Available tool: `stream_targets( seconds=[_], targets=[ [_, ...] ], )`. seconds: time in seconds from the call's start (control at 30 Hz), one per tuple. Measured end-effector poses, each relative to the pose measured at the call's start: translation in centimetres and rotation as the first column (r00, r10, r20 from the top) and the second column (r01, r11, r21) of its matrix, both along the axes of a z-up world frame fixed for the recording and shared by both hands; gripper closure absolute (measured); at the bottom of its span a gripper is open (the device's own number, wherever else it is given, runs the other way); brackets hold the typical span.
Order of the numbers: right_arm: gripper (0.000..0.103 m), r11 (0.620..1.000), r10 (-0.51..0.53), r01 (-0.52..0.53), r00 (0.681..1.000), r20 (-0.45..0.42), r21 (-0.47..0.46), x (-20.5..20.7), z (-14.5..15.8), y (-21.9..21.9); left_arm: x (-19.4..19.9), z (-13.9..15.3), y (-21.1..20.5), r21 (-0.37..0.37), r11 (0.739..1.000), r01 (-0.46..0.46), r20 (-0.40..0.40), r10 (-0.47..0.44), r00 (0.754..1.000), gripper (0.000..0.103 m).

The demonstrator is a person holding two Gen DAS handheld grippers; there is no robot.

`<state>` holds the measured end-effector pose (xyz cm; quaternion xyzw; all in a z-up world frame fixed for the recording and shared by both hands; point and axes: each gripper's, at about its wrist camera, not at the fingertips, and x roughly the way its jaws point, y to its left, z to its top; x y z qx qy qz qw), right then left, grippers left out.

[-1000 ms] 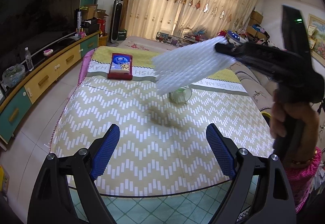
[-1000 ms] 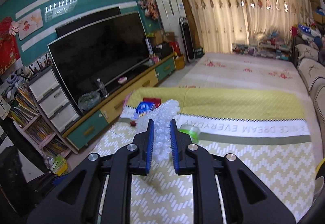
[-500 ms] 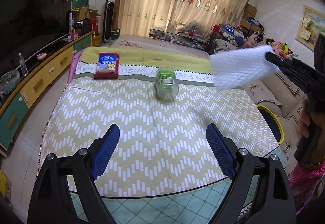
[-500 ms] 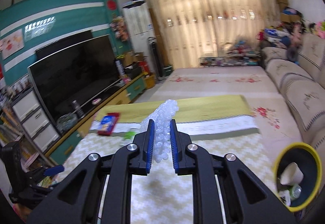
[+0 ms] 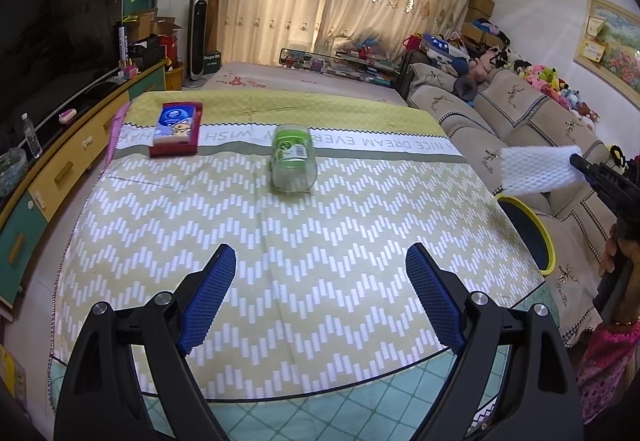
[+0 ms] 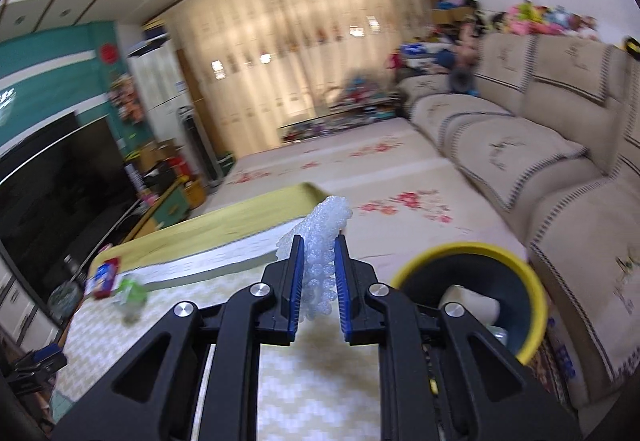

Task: Collect trash
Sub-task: 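Carry the foam net sleeve over the bin and open the right gripper, then move the left gripper to the green-lidded clear jar and grasp it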

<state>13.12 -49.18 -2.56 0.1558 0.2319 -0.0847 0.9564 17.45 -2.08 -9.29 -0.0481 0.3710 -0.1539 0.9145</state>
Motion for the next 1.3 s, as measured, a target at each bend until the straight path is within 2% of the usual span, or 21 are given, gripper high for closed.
stream_targets(
  seconds=[0.23, 0.53, 0.6, 0.67, 0.73, 1.0, 1.3],
  targets=[
    [0.088, 0.988, -0.141, 0.143, 0.989, -0.052, 0.05, -0.7, -3.1, -6.5, 0.9, -0.5, -2.2, 0.021, 0.999, 0.031, -0.02, -0.031, 0.999, 0.017],
    [0.086, 0.965, -0.229, 0.247, 0.957, -0.179, 0.088, 0.6, -8.5, -11.5, 2.5, -1.5, -4.1, 0.047, 0.998, 0.05, -0.052, -0.047, 0.998, 0.017],
    [0.064, 0.954, -0.269, 0.289, 0.943, -0.198, 0.078, 0.5, -9.5, -12.3, 2.9, -1.7, -4.3, 0.051, 0.997, 0.051, -0.06, -0.048, 0.997, 0.017],
    [0.055, 0.946, -0.296, 0.315, 0.934, -0.199, 0.07, 0.4, -9.8, -12.3, 3.4, -2.0, -4.5, 0.053, 0.997, 0.052, -0.071, -0.048, 0.996, 0.017],
    [0.055, 0.942, -0.311, 0.329, 0.929, -0.201, 0.059, 0.2, -9.9, -12.5, 3.8, -2.2, -4.7, 0.056, 0.997, 0.051, -0.079, -0.046, 0.996, 0.017],
    [0.051, 0.954, -0.283, 0.297, 0.941, -0.186, 0.049, 0.4, -9.0, -11.6, 5.2, -2.9, -5.1, 0.071, 0.996, 0.045, -0.095, -0.038, 0.995, 0.017],
    [0.05, 0.973, -0.217, 0.228, 0.959, -0.181, 0.042, 1.6, -8.5, -9.2, 10.0, -2.8, -4.9, 0.129, 0.992, 0.005, -0.096, 0.008, 0.995, 0.017]
  ],
)
